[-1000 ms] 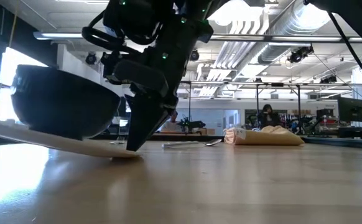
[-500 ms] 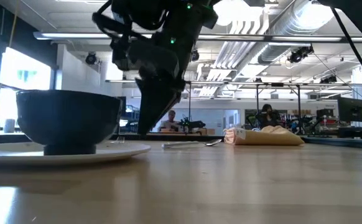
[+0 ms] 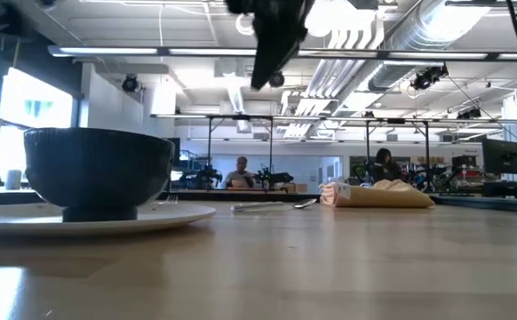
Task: Set table place
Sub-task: Move the white plate to the middle of the table
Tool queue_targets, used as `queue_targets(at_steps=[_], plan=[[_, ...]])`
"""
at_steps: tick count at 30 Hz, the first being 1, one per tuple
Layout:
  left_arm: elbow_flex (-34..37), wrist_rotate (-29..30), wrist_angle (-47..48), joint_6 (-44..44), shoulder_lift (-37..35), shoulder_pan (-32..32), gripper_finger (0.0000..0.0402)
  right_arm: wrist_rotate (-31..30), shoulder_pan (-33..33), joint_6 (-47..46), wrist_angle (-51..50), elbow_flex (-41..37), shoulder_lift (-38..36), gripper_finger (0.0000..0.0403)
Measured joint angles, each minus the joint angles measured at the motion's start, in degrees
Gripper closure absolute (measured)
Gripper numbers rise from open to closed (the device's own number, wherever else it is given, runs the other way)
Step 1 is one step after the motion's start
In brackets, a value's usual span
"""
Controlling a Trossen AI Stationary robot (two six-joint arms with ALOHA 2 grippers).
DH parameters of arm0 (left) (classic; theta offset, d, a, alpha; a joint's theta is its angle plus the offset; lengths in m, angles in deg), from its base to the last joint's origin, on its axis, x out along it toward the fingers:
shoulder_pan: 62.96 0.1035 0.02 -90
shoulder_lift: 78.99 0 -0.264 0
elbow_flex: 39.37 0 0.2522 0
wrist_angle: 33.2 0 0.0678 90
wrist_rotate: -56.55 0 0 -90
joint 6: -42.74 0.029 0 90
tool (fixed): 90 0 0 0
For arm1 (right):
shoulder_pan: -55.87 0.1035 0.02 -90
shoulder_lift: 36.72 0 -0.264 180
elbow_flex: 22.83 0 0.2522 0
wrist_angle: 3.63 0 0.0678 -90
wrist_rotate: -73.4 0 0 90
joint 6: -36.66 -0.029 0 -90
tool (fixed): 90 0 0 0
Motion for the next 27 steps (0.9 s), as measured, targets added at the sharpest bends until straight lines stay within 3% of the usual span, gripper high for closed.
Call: queue_targets(at_steps=[3, 6, 12, 16, 27], plan=[[7.41, 0.18, -17.51, -8.54, 0.0, -5.55, 0.0396, -0.2, -1.38, 0.24, -1.6, 0.0, -4.54, 0.0403], [13.12, 3.76, -28.15, -19.25, 1.31, -9.58, 0.04, -0.88, -3.06, 0.01, -2.72, 0.0, -9.12, 0.0403], [18.13, 6.62, -30.02, -33.27, 4.47, -12.22, 0.0401, -5.94, -4.37, -0.51, -5.27, 0.01, -17.32, 0.0403], [18.59, 10.09, -30.78, -34.29, 5.7, -11.5, 0.0401, -7.65, -4.41, -1.07, -6.35, 0.02, -22.41, 0.0403], [19.07, 12.45, -30.85, -31.92, 6.21, -6.19, 0.0402, -9.81, -4.39, -2.32, -6.78, 0.07, -35.22, 0.0403]])
